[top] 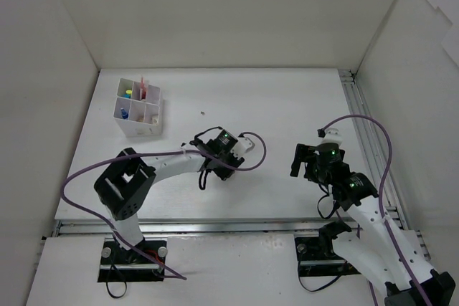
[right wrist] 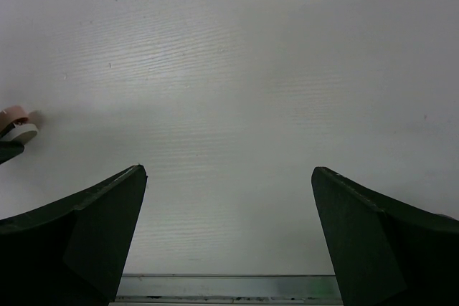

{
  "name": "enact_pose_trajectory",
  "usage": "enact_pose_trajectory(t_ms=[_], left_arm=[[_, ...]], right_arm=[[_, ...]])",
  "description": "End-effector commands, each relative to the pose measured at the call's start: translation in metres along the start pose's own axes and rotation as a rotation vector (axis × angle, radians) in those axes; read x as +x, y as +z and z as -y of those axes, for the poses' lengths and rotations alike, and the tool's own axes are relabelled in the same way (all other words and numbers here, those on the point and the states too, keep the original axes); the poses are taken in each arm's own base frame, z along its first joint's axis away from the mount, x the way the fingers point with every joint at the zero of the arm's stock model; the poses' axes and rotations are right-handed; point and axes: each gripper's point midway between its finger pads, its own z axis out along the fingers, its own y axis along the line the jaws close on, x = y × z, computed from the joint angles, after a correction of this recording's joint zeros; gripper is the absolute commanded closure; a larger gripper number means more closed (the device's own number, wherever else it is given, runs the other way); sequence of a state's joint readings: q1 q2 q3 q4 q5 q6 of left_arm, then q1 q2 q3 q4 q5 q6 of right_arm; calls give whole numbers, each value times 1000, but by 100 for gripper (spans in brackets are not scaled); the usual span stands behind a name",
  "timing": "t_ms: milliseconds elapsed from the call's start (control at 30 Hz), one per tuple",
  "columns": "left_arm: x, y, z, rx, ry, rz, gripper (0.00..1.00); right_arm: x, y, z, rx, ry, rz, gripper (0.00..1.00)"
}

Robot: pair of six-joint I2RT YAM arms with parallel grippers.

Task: Sort the stationery into containers
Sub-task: Pick up the stapler from the center of the board, then place the stapler in the storage box.

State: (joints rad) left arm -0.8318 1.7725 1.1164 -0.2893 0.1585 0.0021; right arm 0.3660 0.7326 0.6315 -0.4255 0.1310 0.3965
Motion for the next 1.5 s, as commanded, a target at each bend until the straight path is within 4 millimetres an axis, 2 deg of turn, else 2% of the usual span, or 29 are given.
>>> enact_pose_trajectory(t_ms=[0,67,133,167,200,233,267,300,333,367,400,433,567,700,1000,1167,1333,1467], left_arm=[[-59,-38,-36,-98,-82,200,84],[-60,-48,-65,-218,-137,216,88],[-54,-69,-114,-389,-218,215,87],[-50,-77,-130,-437,-255,209,87],[-57,-94,-151,-507,-300,232,87],[-49,-108,-180,-577,-372,231,87],[-45,-118,-194,-611,-439,235,93],[-50,-134,-212,-661,-492,268,93],[-39,-148,-238,-715,-569,272,92],[-33,-156,-249,-733,-637,272,90],[-37,-169,-264,-764,-687,299,89],[-26,-180,-283,-798,-737,298,88],[-13,-201,-326,-875,-817,292,88],[-2,-205,-347,-924,-858,267,87],[1,-184,-350,-902,-913,262,84],[9,-165,-351,-888,-932,256,80],[11,-152,-352,-866,-924,235,71],[18,-151,-350,-878,-925,215,56]], right_arm=[[-12,0,0,11,25,39,2],[-12,-1,1,13,27,41,2],[-12,0,2,20,29,41,2],[-12,1,3,28,28,40,2],[-12,1,3,30,27,41,2],[-13,1,4,36,27,42,2],[-13,2,4,40,25,37,2],[-14,2,4,43,27,36,2],[-15,3,3,44,29,31,2],[-15,3,2,41,29,29,2],[-18,3,1,39,29,35,2],[-19,3,1,41,32,33,2],[-25,1,3,52,35,52,2],[-28,-2,4,58,40,71,2],[-28,1,6,80,31,56,2],[-26,3,9,95,28,50,2],[-26,4,11,103,24,49,2],[-25,4,11,106,24,45,2]])
